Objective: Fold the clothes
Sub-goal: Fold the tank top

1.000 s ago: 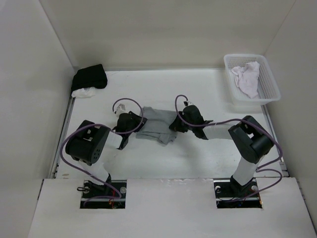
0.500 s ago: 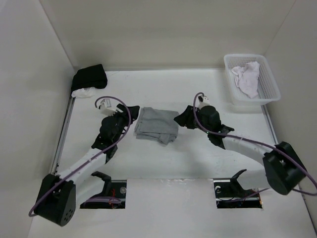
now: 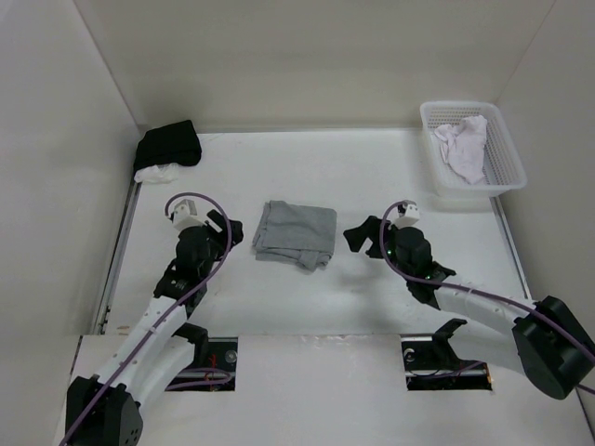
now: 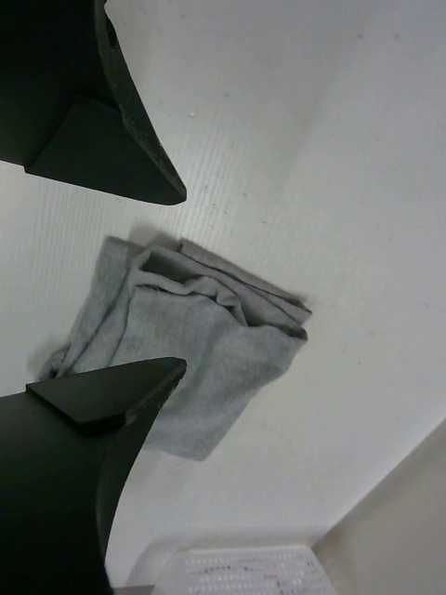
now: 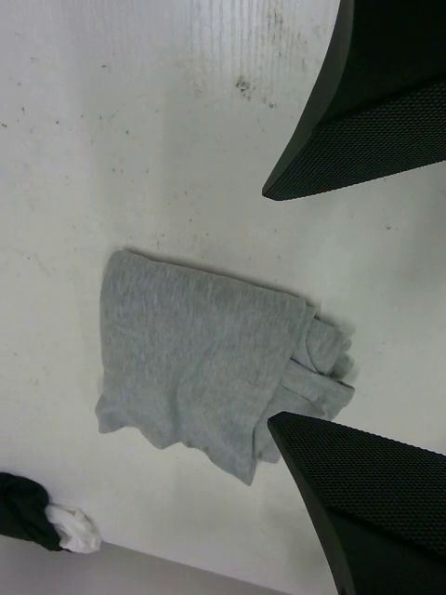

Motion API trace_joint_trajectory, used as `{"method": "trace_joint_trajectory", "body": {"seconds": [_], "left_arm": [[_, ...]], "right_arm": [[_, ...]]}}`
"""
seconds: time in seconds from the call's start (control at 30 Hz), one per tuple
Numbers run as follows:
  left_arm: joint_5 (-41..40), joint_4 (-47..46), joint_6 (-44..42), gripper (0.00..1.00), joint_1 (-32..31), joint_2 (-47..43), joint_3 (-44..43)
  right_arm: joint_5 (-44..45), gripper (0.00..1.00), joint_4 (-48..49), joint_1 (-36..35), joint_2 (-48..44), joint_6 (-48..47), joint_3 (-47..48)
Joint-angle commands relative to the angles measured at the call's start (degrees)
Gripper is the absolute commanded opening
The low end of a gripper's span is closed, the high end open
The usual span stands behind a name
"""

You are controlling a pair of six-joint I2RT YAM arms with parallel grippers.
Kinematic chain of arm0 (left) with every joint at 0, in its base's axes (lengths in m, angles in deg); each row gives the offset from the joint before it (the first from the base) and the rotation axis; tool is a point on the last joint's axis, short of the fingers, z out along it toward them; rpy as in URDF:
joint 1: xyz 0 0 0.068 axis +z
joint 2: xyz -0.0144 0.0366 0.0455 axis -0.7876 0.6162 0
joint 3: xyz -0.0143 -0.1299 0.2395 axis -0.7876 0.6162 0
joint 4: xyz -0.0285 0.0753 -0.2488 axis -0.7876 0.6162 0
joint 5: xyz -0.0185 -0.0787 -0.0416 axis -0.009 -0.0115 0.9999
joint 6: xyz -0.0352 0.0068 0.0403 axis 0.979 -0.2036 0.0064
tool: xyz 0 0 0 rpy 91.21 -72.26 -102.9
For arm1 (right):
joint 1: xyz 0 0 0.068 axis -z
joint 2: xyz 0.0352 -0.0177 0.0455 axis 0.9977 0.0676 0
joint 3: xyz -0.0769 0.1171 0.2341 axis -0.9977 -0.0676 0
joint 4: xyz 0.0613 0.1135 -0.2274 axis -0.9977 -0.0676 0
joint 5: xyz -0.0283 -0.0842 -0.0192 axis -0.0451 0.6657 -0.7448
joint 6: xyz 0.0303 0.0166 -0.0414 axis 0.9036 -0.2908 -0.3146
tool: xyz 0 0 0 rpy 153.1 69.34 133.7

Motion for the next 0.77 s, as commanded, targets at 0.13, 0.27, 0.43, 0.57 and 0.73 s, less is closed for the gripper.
{"method": "trace_joint_trajectory", "body": {"seconds": [0.13,0.27,0.43,0.57,0.73], "left_arm": [[1.57,5.03,0.20,0.67,0.03,-2.38,1.50],[1.49,5.21,-0.68,0.67,0.56,-1.41,1.68],[1.66,2.67,-0.77,0.66,2.05,1.66,1.94],[2.37,-0.32,-1.47,0.65,1.53,4.73,1.59],[3.42,-2.70,-2.35,0.70,0.56,9.48,0.10]], "right_arm": [[3.13,1.00,6.32,0.73,-0.67,-0.34,0.03],[3.57,1.00,5.88,1.87,0.91,-0.07,0.21],[4.98,1.00,5.35,4.15,0.83,0.45,-0.32],[4.72,1.00,5.27,4.86,1.44,0.54,-0.41],[4.63,1.00,5.26,4.95,2.06,0.54,-0.14]]}}
